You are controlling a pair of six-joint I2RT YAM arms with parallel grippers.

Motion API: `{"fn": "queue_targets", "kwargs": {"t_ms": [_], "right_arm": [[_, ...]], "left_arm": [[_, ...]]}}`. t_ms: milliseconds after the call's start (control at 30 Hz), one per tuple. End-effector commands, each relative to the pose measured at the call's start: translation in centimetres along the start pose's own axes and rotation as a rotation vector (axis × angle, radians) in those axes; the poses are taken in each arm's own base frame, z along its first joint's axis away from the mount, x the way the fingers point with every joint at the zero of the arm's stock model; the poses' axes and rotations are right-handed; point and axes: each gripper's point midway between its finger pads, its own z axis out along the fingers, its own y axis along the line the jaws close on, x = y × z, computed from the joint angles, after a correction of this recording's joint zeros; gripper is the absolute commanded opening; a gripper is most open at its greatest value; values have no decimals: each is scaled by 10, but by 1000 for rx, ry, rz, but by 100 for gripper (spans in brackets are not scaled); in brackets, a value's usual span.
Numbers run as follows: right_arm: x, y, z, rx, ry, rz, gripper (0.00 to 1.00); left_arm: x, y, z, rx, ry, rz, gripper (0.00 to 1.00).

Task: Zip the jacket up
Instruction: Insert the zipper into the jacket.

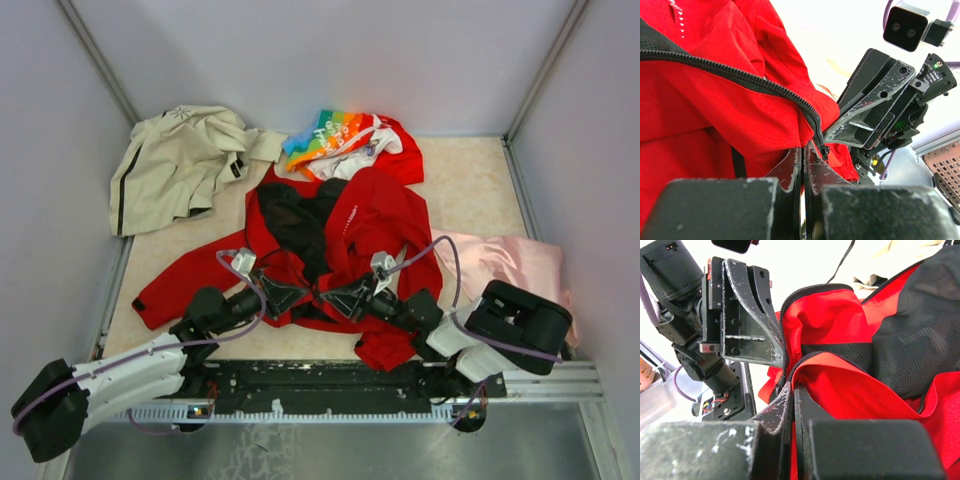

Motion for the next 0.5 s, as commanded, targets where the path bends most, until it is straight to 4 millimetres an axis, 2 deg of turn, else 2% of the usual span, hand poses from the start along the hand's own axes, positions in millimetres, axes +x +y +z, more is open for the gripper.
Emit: {"fn": "queue_targets", "kwargs": {"t_ms": [0, 467], "right_arm": [[-50, 17, 13, -64, -192, -44, 0], [-50, 20, 15, -79, -191, -42, 0]], "left_arm": [[-8, -7, -2, 33, -39, 2, 0], [-7, -5, -1, 26, -35, -3, 0]]}}
